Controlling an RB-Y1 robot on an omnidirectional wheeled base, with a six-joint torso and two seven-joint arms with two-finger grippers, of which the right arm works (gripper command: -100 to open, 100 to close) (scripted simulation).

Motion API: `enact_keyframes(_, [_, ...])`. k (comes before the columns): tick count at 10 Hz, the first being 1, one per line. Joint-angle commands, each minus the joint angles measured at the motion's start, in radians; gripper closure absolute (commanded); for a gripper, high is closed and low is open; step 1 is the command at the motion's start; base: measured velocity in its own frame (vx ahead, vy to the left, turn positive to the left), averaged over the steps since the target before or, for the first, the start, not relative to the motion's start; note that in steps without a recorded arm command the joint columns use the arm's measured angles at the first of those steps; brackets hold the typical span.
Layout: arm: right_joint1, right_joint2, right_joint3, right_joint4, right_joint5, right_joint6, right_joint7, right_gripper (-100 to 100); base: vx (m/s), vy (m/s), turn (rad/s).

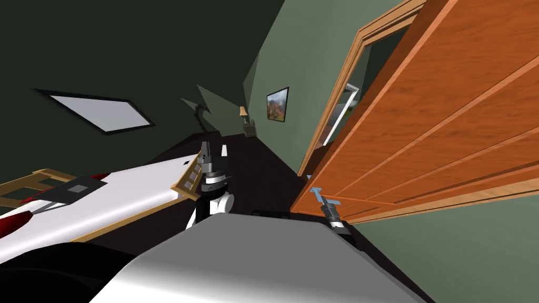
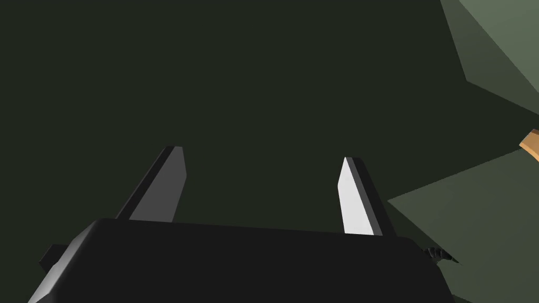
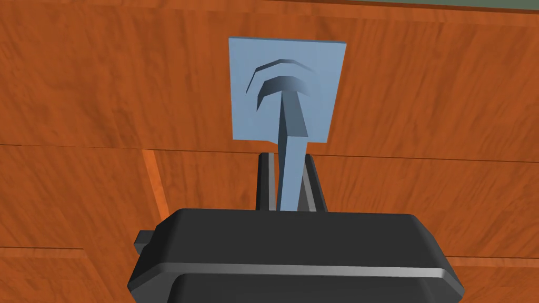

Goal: Pull the door open

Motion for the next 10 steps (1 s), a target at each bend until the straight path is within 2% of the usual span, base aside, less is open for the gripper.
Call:
enact_keyframes(1, [0.002, 0.001, 0.009, -0.027, -0.023, 0.028, 0.018, 100, -0.145, -0.03, 0.118])
enact_keyframes(7, [-0.012, 0.006, 0.044, -0.091, -0.105, 0.114, 0.077, 100, -0.198, -0.073, 0.169])
enact_keyframes(9, [-0.016, 0.008, 0.052, -0.107, -0.125, 0.135, 0.091, 100, -0.174, -0.053, 0.111])
enact_keyframes(10, [-0.015, 0.009, 0.05, -0.103, -0.118, 0.13, 0.087, 100, -0.078, -0.013, 0.029])
